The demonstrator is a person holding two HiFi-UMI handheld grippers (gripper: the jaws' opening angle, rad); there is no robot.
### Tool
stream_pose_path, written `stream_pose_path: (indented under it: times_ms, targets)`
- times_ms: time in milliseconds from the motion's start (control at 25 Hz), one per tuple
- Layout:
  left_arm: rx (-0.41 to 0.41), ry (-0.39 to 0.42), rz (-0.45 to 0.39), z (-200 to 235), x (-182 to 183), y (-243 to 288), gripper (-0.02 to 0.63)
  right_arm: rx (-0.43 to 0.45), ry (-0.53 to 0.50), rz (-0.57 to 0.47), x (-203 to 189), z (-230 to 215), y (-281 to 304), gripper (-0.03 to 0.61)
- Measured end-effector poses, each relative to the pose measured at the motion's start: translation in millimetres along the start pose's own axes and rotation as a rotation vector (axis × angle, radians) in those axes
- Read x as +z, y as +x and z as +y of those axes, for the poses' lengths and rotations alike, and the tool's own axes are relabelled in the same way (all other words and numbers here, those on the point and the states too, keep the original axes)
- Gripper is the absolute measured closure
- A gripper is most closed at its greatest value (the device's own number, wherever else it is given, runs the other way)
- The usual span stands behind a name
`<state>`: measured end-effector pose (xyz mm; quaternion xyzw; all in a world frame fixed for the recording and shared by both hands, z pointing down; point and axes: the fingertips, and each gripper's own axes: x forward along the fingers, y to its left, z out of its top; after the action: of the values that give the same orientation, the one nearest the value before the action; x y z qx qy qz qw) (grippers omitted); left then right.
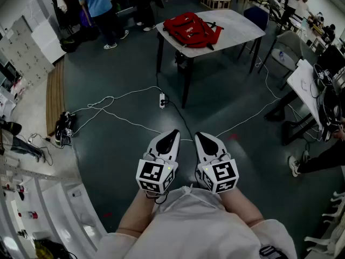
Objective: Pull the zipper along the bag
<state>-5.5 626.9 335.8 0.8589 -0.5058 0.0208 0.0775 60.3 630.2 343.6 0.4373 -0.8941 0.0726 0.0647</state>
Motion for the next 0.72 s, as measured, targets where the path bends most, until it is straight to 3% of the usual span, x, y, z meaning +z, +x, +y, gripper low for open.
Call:
stream_pose_path:
  times_ms: [400,720]
  targets:
    - [0.006,-0.011,0.013,7.5,-6.1,-3.1,0.591,0.000,0.007,0.017,-6.1,5.8,5.9,0.552]
    - [0.024,-0.046,0.056,15.8,-25.3,1.0,0.591,-0.011,0.104,0.063,-26.6,-3.5,14.9,0.552]
